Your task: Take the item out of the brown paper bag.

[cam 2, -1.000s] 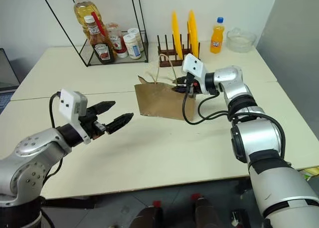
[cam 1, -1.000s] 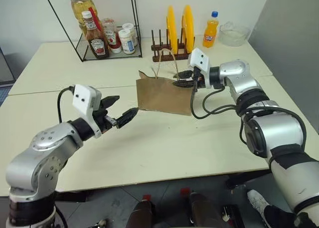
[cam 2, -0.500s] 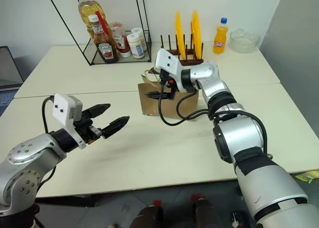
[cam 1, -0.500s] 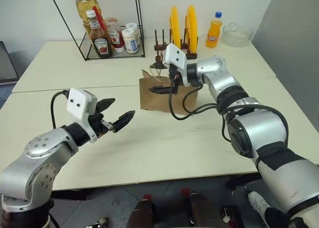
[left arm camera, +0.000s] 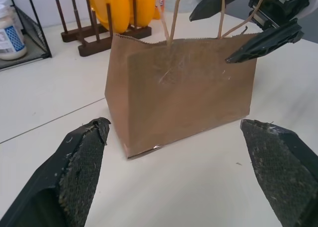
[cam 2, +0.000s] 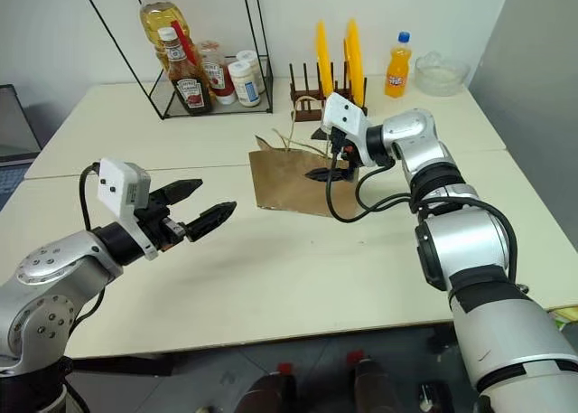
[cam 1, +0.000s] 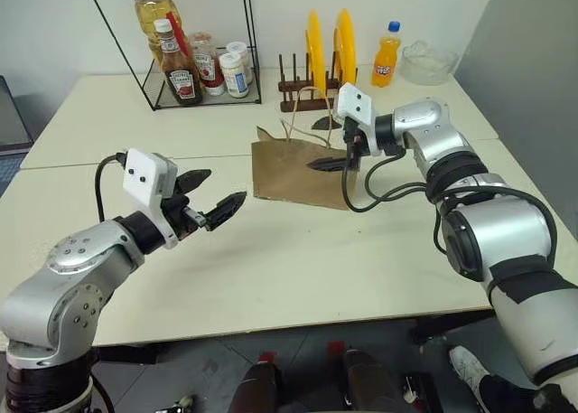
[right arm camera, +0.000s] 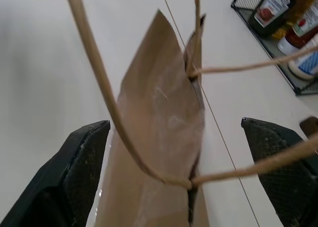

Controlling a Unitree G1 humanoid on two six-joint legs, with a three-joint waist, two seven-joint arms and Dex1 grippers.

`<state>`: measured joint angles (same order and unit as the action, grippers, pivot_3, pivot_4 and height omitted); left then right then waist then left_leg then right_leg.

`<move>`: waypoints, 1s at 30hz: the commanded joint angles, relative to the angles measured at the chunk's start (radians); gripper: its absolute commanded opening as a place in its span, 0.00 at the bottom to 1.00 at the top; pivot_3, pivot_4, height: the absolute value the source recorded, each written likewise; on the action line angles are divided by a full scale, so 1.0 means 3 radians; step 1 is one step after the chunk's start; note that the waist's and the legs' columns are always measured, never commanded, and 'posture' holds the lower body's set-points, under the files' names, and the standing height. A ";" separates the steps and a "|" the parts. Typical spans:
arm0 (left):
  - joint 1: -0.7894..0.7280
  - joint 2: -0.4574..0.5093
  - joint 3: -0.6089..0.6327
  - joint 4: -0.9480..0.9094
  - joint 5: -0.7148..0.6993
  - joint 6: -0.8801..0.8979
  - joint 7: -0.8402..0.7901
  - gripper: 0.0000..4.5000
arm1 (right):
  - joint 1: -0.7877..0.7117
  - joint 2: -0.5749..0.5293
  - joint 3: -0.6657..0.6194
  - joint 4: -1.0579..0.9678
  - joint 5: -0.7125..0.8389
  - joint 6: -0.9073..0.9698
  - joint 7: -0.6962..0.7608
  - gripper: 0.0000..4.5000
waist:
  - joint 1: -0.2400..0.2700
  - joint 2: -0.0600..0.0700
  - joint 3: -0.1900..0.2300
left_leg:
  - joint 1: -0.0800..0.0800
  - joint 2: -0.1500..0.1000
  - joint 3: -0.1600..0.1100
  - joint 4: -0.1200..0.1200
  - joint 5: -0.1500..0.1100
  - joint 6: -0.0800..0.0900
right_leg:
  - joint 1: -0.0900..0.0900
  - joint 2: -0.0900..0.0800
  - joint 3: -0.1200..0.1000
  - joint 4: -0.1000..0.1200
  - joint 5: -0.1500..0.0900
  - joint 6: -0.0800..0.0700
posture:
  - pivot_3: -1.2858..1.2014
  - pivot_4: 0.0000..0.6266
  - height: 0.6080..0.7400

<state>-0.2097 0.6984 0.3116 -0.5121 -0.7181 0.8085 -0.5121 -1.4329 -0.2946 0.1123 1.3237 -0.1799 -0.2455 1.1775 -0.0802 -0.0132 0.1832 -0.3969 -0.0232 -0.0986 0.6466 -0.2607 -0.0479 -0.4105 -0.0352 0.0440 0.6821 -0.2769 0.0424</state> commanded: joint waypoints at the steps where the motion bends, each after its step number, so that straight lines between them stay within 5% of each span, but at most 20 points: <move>1: -0.0081 0.0038 -0.0032 0.0008 0.0045 -0.0094 -0.0051 1.00 | -0.0053 -0.0005 0.0061 -0.0044 -0.0103 0.0177 -0.0323 0.99 | -0.0005 0.0000 0.0000 | 0.0000 0.0000 0.0000 0.0000 0.0000 0.0000 | 0.0000 0.0000 0.0000 -0.0001 0.0000 0.0000 | 0.52 0.24 1.00; 9: -0.0079 0.0025 -0.0062 0.0011 0.0077 -0.0117 -0.0077 1.00 | -0.0039 0.0071 0.0114 -0.0019 -0.0164 0.0352 -0.0466 0.95 | -0.0007 0.0000 0.0000 | -0.0001 0.0000 -0.0001 0.0000 0.0000 0.0000 | -0.0001 0.0000 0.0000 0.0000 0.0000 0.0000 | 0.52 0.24 1.00; 22: 0.0063 0.0034 0.0017 -0.0095 0.0053 -0.0115 -0.0058 1.00 | -0.0014 0.0066 0.0113 -0.0039 -0.0143 0.0287 -0.0212 0.00 | -0.0009 0.0000 0.0000 | 0.0000 0.0000 -0.0001 0.0000 0.0000 0.0000 | 0.0000 0.0000 -0.0001 0.0000 0.0000 0.0000 | 0.52 0.24 1.00; 30: 0.0135 0.0069 0.0088 -0.0146 0.0026 -0.0090 -0.0071 1.00 | -0.0093 0.0147 0.0061 -0.0076 -0.0032 -0.0132 0.0113 0.00 | -0.0024 0.0000 0.0000 | 0.0000 0.0001 0.0000 0.0000 0.0000 0.0000 | -0.0001 0.0000 0.0000 0.0000 0.0000 0.0000 | 0.52 0.24 1.00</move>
<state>-0.1697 0.7020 0.2970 -0.5123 -0.7012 0.7970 -0.5337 -1.4268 -0.2677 0.1566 1.3304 -0.2216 -0.2482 1.1823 -0.0874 -0.0132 0.1832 -0.3967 -0.0227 -0.0986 0.6465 -0.2607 -0.0479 -0.4107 -0.0352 0.0440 0.6821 -0.2769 0.0424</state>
